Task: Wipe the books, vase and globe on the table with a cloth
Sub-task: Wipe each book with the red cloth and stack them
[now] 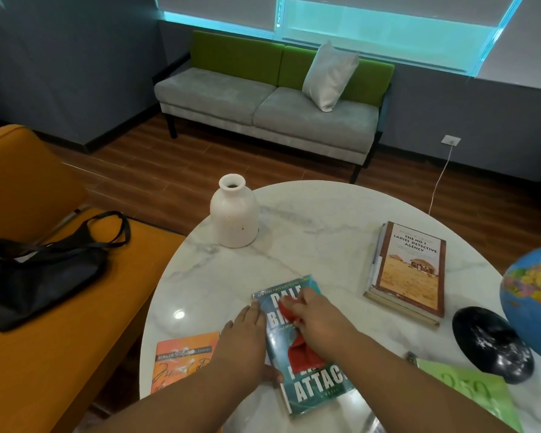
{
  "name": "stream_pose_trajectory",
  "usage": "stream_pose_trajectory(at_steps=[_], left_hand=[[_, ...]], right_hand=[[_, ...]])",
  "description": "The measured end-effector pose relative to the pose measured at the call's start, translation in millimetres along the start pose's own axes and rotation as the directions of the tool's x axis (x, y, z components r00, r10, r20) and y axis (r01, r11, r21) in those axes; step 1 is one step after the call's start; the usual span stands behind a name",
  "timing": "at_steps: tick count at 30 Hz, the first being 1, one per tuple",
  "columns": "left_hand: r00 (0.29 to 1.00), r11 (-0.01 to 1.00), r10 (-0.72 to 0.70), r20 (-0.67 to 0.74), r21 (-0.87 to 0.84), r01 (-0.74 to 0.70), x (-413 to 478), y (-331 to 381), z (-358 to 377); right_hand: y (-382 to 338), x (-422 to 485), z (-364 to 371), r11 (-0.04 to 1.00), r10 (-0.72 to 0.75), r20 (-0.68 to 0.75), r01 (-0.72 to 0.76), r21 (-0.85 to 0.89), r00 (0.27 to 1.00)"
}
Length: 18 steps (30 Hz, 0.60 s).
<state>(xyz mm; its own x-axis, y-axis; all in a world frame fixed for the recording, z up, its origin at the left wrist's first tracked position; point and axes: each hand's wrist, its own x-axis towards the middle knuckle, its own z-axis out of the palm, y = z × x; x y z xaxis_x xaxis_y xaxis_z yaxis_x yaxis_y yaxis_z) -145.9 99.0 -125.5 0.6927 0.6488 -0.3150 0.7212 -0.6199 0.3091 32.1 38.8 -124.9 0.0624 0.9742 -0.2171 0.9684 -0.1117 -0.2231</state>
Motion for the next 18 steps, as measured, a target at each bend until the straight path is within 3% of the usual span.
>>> stream_pose_trajectory(at_steps=[3, 7, 10, 11, 14, 15, 16, 18], left_hand=[[1.000, 1.000, 0.005, -0.018, -0.004, -0.005, -1, -1, 1], [1.000, 1.000, -0.006, -0.026, -0.016, 0.005, 0, -1, 3], [1.000, 1.000, -0.004, -0.027, 0.001, 0.004, -1, -3, 4], [1.000, 1.000, -0.004, -0.030, 0.001, 0.004, -2, -3, 3], [0.999, 1.000, -0.014, -0.043, -0.020, 0.013, -2, -4, 3], [0.999, 0.999, -0.019, -0.039, -0.029, 0.018, -2, -3, 4], [0.999, 0.999, -0.023, -0.037, -0.036, 0.022, -3, -3, 4], [0.998, 0.998, -0.032, -0.048, -0.055, 0.029, -5, -4, 6]], right_hand=[[3, -2, 2, 0.994, -0.105, -0.036, 0.104, -0.039, 0.994], [-2, -1, 8, 0.997, 0.074, -0.106, -0.076, -0.017, 0.992], [-14, -12, 10, 0.997, 0.018, 0.015, -0.020, 0.079, 1.000], [-12, -16, 9, 0.999, -0.025, -0.008, 0.025, 0.043, 1.000], [0, -19, 7, 0.994, 0.062, -0.149, -0.075, -0.081, 0.987], [1, -20, 11, 0.993, 0.075, -0.173, -0.088, -0.073, 0.982], [-3, -22, 15, 0.991, 0.130, -0.161, -0.122, 0.057, 0.978], [-16, -30, 16, 0.991, 0.015, -0.038, -0.010, 0.131, 0.999]])
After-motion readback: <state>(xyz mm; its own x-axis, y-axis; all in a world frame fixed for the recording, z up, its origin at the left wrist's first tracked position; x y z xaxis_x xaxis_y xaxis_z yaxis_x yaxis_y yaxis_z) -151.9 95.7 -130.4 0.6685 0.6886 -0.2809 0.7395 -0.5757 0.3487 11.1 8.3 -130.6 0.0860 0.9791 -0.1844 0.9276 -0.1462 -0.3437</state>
